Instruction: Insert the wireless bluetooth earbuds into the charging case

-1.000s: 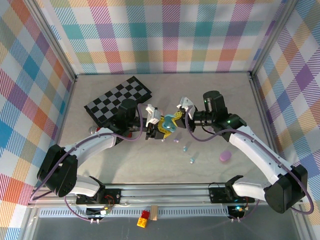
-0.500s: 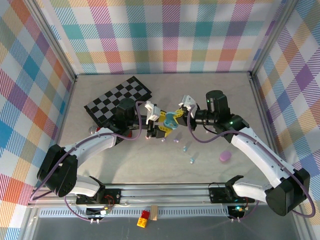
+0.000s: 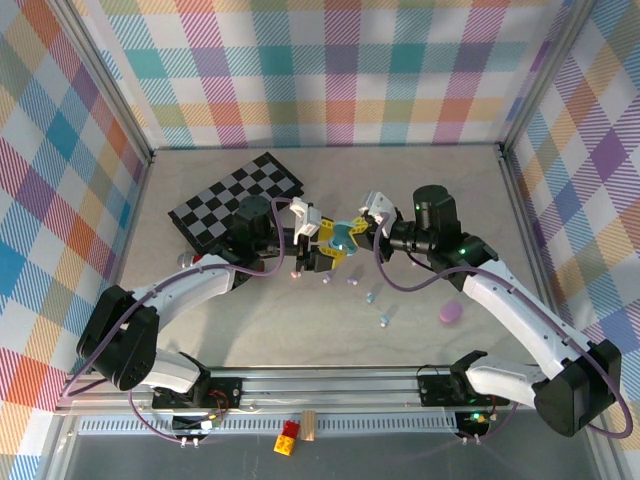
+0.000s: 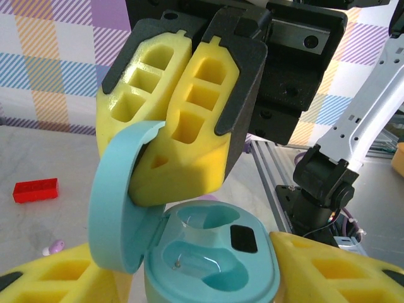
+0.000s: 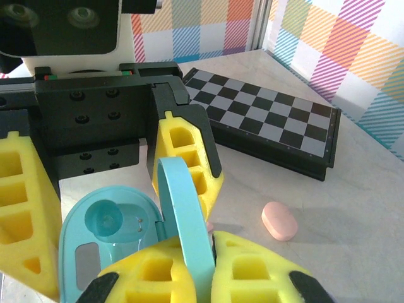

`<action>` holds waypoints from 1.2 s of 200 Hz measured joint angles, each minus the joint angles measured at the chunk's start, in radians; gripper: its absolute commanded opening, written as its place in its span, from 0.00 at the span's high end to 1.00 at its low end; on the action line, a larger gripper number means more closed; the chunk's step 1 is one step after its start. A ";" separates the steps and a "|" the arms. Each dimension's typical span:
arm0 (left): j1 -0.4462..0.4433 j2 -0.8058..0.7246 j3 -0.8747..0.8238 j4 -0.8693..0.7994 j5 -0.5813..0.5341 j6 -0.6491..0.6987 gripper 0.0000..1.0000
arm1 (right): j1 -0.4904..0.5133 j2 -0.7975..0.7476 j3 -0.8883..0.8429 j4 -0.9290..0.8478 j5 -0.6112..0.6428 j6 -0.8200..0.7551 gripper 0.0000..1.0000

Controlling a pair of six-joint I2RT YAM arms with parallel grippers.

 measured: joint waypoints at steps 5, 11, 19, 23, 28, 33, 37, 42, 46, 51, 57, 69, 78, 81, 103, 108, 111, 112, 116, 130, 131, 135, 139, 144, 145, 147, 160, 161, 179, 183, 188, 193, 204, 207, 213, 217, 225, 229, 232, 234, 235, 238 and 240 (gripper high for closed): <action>0.000 0.000 0.000 -0.002 0.000 0.001 0.45 | 0.000 0.000 0.000 0.003 0.000 0.000 1.00; 0.000 0.000 0.000 -0.005 0.001 0.004 0.45 | 0.000 0.000 0.000 0.008 0.002 0.000 1.00; 0.000 0.000 0.000 -0.007 0.002 0.005 0.45 | 0.000 -0.001 0.000 0.012 0.005 0.001 1.00; 0.000 0.000 0.000 -0.007 0.002 0.006 0.45 | 0.000 -0.001 0.000 0.014 0.007 0.001 1.00; 0.000 0.000 0.000 -0.007 0.002 0.008 0.45 | 0.000 -0.002 0.000 0.016 0.008 0.002 1.00; 0.000 0.000 0.000 -0.007 0.002 0.008 0.45 | 0.000 -0.004 -0.001 0.019 0.010 0.003 1.00; 0.000 0.000 0.000 -0.007 0.002 0.009 0.45 | 0.000 -0.004 -0.001 0.021 0.011 0.003 1.00; 0.000 0.000 0.000 -0.007 0.002 0.010 0.45 | 0.000 -0.006 -0.001 0.024 0.011 0.003 1.00; 0.000 0.000 0.000 -0.007 0.002 0.011 0.46 | 0.000 -0.006 -0.001 0.026 0.011 0.003 1.00; 0.000 0.000 0.000 -0.007 0.002 0.012 0.47 | 0.000 -0.008 -0.001 0.028 0.011 0.003 1.00; 0.000 0.000 0.000 -0.007 0.002 0.013 0.48 | 0.000 -0.008 -0.001 0.030 0.011 0.003 1.00; 0.000 0.000 0.000 -0.007 0.002 0.016 0.49 | 0.000 -0.008 -0.001 0.031 0.011 0.003 1.00; 0.000 0.000 0.000 -0.007 0.002 0.019 0.49 | 0.000 -0.008 -0.001 0.031 0.011 0.003 1.00; 0.000 0.000 0.000 -0.007 0.002 0.019 0.49 | 0.000 -0.008 -0.001 0.032 0.011 0.003 1.00; 0.000 0.000 0.000 -0.007 0.002 0.019 0.47 | 0.000 -0.008 -0.001 0.032 0.010 0.003 1.00; 0.000 0.000 0.000 -0.006 0.003 0.019 0.47 | 0.000 -0.008 -0.001 0.032 0.010 0.003 1.00; 0.000 0.000 0.000 -0.006 0.002 0.019 0.47 | 0.000 -0.008 -0.001 0.032 0.010 0.003 1.00; 0.000 0.000 0.000 -0.006 0.002 0.019 0.47 | 0.000 -0.008 -0.001 0.032 0.010 0.003 1.00; 0.000 0.000 0.000 -0.006 0.003 0.019 0.47 | 0.000 -0.008 -0.001 0.032 0.010 0.003 1.00; 0.000 0.000 0.000 -0.006 0.003 0.018 0.47 | 0.000 -0.008 -0.001 0.031 0.010 0.003 1.00; 0.000 0.000 0.000 -0.006 0.003 0.018 0.47 | 0.000 -0.008 -0.001 0.032 0.009 0.003 1.00; 0.000 0.001 0.000 -0.006 0.003 0.018 0.47 | 0.000 -0.008 -0.001 0.031 0.008 0.003 1.00; 0.000 0.002 0.000 -0.005 0.005 0.018 0.47 | 0.000 -0.008 -0.001 0.031 0.007 0.003 1.00; 0.000 0.003 0.000 -0.005 0.006 0.017 0.47 | 0.000 -0.008 -0.001 0.031 0.006 0.003 1.00; 0.000 0.003 0.000 -0.005 0.006 0.017 0.47 | 0.000 -0.008 -0.001 0.031 0.006 0.003 1.00; 0.000 0.004 0.000 -0.005 0.006 0.015 0.47 | 0.000 -0.008 -0.001 0.031 0.006 0.003 1.00; 0.000 0.008 0.000 0.001 0.006 0.011 0.46 | 0.000 -0.008 -0.001 0.031 0.006 0.003 1.00; 0.000 0.008 0.000 0.001 0.006 0.011 0.46 | 0.000 -0.008 -0.001 0.030 0.006 0.003 1.00; 0.000 0.013 0.000 0.002 0.006 0.006 0.46 | 0.000 -0.008 -0.001 0.030 0.006 0.003 1.00; 0.000 0.014 0.000 0.002 0.006 0.005 0.46 | 0.000 -0.008 -0.001 0.030 0.006 0.003 1.00; 0.000 0.015 0.000 0.002 0.006 0.004 0.46 | 0.000 -0.008 -0.001 0.030 0.005 0.003 1.00; 0.000 0.017 0.000 0.002 0.006 0.003 0.46 | 0.000 -0.008 -0.002 0.030 0.005 0.003 1.00; 0.000 0.018 0.000 0.002 0.006 0.002 0.46 | 0.000 -0.008 -0.003 0.030 0.006 0.003 1.00; 0.000 0.019 0.000 0.002 0.006 0.002 0.46 | 0.000 -0.008 -0.003 0.029 0.006 0.003 1.00; 0.000 0.019 0.000 0.002 0.007 0.000 0.46 | 0.000 -0.008 -0.004 0.030 0.006 0.003 1.00; 0.000 0.020 0.000 0.002 0.006 0.000 0.46 | 0.000 -0.008 -0.005 0.030 0.006 0.003 1.00; 0.000 0.021 0.000 0.002 0.007 -0.001 0.46 | 0.000 -0.008 -0.006 0.029 0.006 0.003 1.00; 0.000 0.021 0.000 0.002 0.007 -0.001 0.46 | 0.000 -0.008 -0.006 0.029 0.006 0.003 1.00; 0.000 0.021 0.000 0.002 0.007 -0.001 0.46 | 0.000 -0.008 -0.007 0.028 0.006 0.003 1.00; 0.000 0.021 0.000 0.002 0.007 -0.001 0.46 | 0.000 -0.007 -0.007 0.027 0.006 0.003 1.00; 0.000 0.021 0.000 0.002 0.007 -0.001 0.46 | 0.000 -0.007 -0.007 0.027 0.006 0.003 1.00; 0.000 0.021 0.000 0.003 0.007 -0.001 0.46 | 0.000 -0.007 -0.007 0.027 0.006 0.003 1.00; 0.000 0.021 0.000 0.004 0.006 -0.001 0.46 | 0.000 -0.007 -0.008 0.027 0.006 0.003 1.00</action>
